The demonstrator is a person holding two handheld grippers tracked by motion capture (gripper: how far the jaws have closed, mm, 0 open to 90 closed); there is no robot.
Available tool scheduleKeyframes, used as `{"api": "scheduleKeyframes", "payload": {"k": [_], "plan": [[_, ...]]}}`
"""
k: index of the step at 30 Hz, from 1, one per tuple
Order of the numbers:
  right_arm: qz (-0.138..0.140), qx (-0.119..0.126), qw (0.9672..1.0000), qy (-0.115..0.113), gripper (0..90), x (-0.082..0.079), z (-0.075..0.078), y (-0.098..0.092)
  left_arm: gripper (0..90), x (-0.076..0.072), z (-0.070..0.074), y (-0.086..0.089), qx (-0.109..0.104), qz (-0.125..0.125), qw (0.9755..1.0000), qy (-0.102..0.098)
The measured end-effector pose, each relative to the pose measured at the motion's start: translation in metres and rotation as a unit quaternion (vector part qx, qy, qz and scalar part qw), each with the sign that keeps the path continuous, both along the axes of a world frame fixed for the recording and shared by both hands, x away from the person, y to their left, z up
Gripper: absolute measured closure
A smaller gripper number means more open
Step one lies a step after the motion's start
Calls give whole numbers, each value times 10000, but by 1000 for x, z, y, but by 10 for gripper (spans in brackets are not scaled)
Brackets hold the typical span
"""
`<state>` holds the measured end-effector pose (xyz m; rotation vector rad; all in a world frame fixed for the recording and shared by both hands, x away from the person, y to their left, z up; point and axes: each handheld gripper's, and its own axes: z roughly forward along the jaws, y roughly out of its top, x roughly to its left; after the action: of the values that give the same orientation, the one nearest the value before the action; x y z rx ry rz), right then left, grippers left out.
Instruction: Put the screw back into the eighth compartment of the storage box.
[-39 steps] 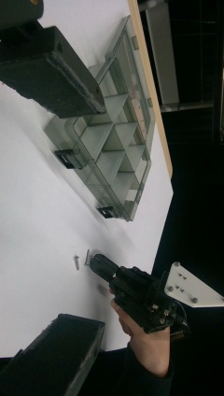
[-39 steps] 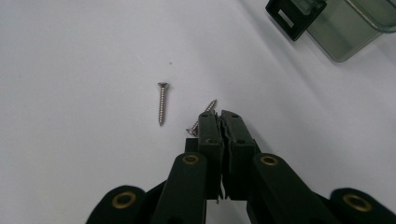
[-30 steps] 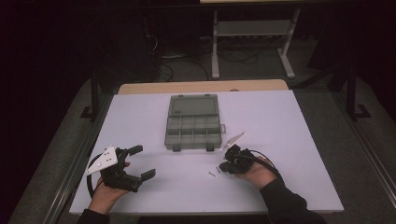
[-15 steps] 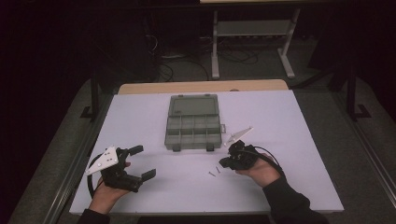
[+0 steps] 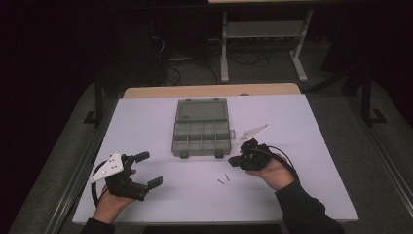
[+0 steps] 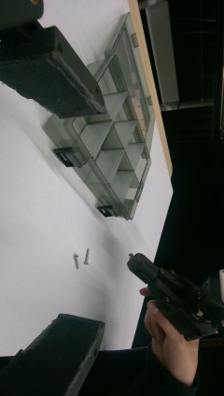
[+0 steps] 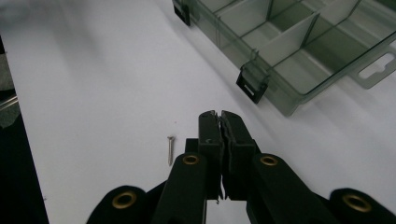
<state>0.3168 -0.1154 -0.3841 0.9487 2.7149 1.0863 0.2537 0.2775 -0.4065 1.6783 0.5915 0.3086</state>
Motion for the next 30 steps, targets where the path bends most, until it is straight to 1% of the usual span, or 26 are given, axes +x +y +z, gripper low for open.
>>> {"api": "scheduleKeyframes", "payload": {"k": [1,3,4,5,6,8,9,10,11,13,14,15,16,17,18,26,28,30], "plan": [[-43,15,10000,37,866,0,2,0,0,0,0,0,2,-6,10000,-13],[-38,39,10000,-78,866,4,5,-1,0,0,0,0,5,-4,10000,-14],[-89,57,9999,-26,867,4,7,-1,0,0,0,0,14,-7,10000,-17],[-70,55,9999,-88,866,6,8,-1,0,1,0,0,16,-9,10000,-13],[-93,54,9999,-56,866,7,9,-2,0,1,0,0,26,-9,10000,-13],[-111,89,9999,-90,866,10,11,-1,0,1,0,0,27,-13,10000,-15],[-100,69,9999,-86,866,11,12,-1,0,0,0,0,27,-13,10000,-10],[-139,97,9998,-52,866,13,13,-1,0,1,0,0,36,-17,10000,-15],[-120,97,9998,-105,866,15,13,0,0,1,0,0,34,-15,10000,-15],[-167,109,9998,-63,866,17,15,1,0,0,0,0,36,-18,10000,-13],[-136,98,9998,-129,866,20,15,1,0,0,0,0,36,-18,10000,-13],[-138,104,9998,-139,866,21,15,2,0,0,0,0,46,-23,10000,-14],[-196,112,9997,-100,866,22,16,3,0,0,0,0,39,-24,10000,-13],[-185,104,9997,-98,866,23,17,4,0,0,0,0,37,-23,10000,-14],[-176,132,9997,-134,866,24,17,5,0,0,0,0,39,-24,10000,-12],[-228,105,9995,-215,866,34,21,12,0,0,0,0,42,-26,10000,-13],[-223,91,9994,-267,866,38,21,15,0,0,-1,0,25,-22,10000,-4],[-246,112,9993,-239,866,41,22,17,0,0,-1,0,32,-25,10000,-5]]}}
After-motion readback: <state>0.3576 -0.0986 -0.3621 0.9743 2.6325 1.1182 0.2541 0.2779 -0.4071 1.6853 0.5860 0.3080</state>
